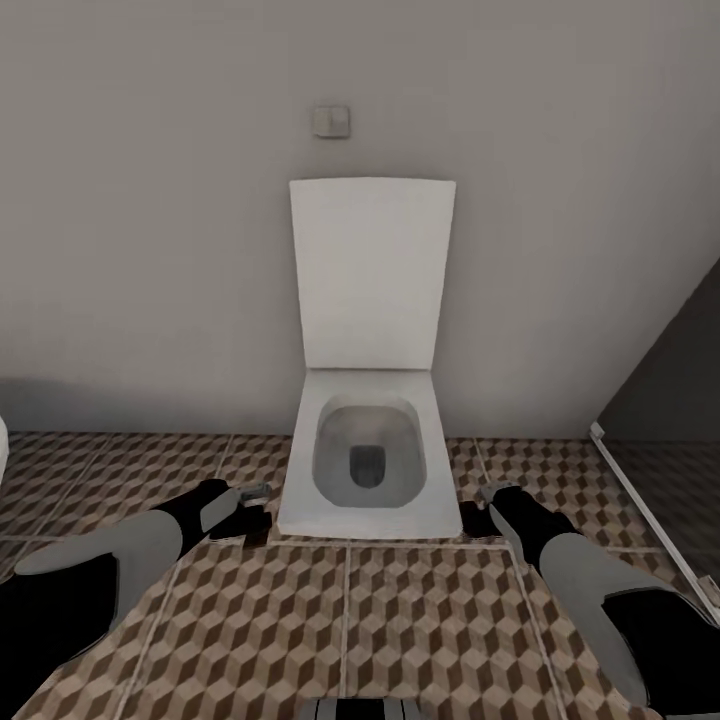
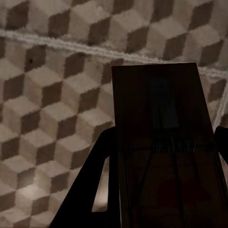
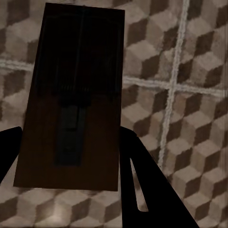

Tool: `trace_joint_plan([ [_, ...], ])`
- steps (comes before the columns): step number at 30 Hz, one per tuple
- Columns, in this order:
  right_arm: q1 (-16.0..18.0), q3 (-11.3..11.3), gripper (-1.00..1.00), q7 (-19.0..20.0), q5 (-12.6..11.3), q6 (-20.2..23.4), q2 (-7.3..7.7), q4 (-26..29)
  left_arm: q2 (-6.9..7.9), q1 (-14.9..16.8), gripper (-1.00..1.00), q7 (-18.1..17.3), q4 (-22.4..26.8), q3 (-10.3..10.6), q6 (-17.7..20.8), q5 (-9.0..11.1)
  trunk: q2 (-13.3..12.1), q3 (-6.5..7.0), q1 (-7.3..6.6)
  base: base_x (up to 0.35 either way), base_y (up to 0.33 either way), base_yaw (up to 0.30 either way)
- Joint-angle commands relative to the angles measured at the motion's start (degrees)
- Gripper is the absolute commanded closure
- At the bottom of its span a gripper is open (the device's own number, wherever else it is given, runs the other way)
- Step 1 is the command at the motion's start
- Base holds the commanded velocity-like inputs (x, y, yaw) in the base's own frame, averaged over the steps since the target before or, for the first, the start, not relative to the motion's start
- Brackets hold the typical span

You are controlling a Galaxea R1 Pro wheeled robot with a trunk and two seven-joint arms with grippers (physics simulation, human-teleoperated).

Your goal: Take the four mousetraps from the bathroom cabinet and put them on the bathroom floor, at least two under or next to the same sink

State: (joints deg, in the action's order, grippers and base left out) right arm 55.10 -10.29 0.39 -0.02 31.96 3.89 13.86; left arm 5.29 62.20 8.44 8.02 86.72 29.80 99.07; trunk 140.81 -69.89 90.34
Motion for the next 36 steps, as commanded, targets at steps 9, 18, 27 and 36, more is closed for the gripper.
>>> trace_joint_plan([
  [9,-0.06,-0.44,1.00,-0.07,-0.09,0.29,0.15,0.04,0.08,0.02,1.00,0.52,0.24,0.29,0.08,0.51,0.02,-0.05,0.01,0.161,0.006,0.000],
  [18,-0.15,-0.52,1.00,-0.09,0.01,0.21,0.00,0.05,0.30,0.05,1.00,0.54,0.19,0.30,0.08,0.51,0.02,-0.05,0.01,0.126,0.044,0.000],
  [27,-0.20,-0.52,1.00,-0.13,0.03,0.21,0.05,0.04,0.31,0.03,1.00,0.54,0.23,0.45,0.06,0.51,0.02,-0.05,0.01,0.098,0.021,0.000],
  [36,-0.25,-0.52,1.00,-0.21,0.08,0.24,0.03,0.02,-0.08,0.02,1.00,0.67,0.25,0.40,-0.01,0.51,0.02,-0.05,0.01,0.052,0.003,0.000],
])
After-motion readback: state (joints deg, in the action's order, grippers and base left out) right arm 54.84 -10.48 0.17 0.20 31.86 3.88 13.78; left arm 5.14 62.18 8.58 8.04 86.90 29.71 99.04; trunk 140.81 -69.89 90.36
